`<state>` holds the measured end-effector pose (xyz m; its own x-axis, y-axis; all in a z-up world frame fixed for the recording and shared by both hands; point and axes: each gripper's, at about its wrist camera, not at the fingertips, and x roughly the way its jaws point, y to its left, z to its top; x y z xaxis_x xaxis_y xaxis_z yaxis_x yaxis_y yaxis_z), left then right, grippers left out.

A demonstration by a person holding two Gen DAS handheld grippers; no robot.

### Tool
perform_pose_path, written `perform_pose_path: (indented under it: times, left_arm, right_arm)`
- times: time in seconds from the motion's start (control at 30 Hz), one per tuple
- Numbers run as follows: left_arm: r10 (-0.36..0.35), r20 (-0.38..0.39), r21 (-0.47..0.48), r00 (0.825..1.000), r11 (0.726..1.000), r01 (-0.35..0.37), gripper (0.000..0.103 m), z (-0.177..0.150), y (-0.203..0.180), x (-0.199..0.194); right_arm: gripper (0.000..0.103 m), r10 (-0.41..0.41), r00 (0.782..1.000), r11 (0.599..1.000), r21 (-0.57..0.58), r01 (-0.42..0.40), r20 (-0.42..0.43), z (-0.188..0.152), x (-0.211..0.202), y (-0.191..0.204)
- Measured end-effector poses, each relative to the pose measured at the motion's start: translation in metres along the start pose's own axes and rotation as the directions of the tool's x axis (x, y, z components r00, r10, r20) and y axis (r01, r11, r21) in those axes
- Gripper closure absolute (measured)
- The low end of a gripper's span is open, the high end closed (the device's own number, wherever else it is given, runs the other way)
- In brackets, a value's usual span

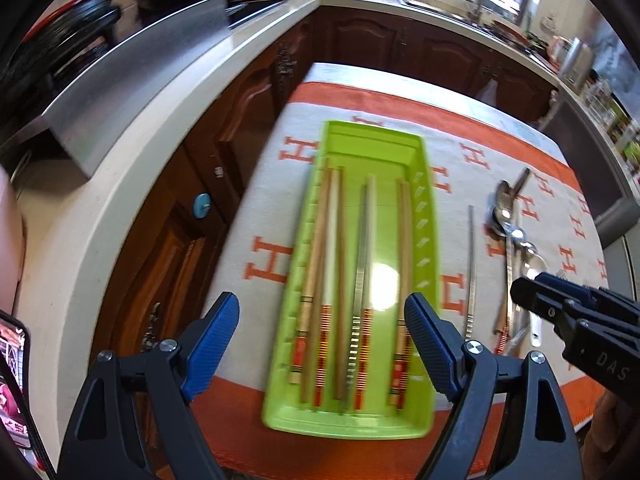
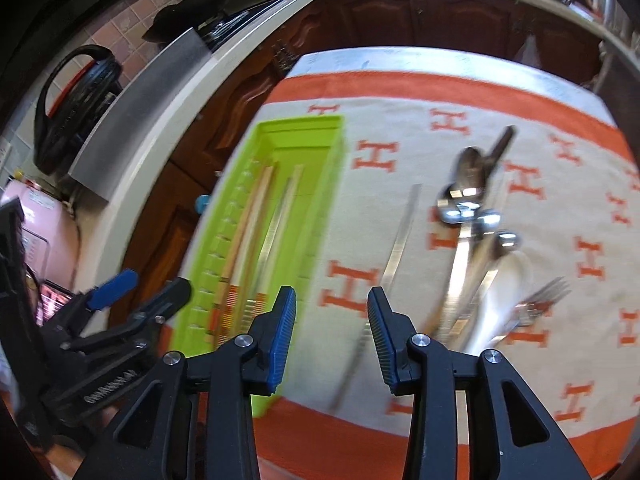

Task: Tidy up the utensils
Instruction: 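Grasp the long metal chopstick from the pile with the left tool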

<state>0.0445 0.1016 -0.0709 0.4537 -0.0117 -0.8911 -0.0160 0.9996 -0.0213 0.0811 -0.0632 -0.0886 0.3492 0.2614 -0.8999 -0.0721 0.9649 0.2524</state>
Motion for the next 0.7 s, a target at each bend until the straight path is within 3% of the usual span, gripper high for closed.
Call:
perform_pose_path:
  times: [0.13, 0.53, 0.7]
  left_arm:
    - [-0.03, -0.013, 0.055, 0.999, 0.998, 0.031, 0.02, 0.0, -0.03, 0.003]
    - [-0.085, -0.023, 0.213, 0.996, 0.973, 0.088, 0.02, 0.008, -0.116, 0.019]
    - [-0.089, -0.077, 0.241, 0.993, 0.965, 0.105, 0.034, 0.013, -0.141, 0.041]
  right_arm:
    - [0.065, -0.034, 0.999, 0.999, 0.041, 0.034, 0.022, -0.006, -0.012, -0.035]
    - [0.065, -0.009, 0.999, 0.984, 0.177, 0.003, 0.034, -0.02, -0.018, -0.124]
    - [0.065, -0.016, 0.999, 0.977, 0.215, 0.005, 0.047, -0.022, -0.019, -0.149]
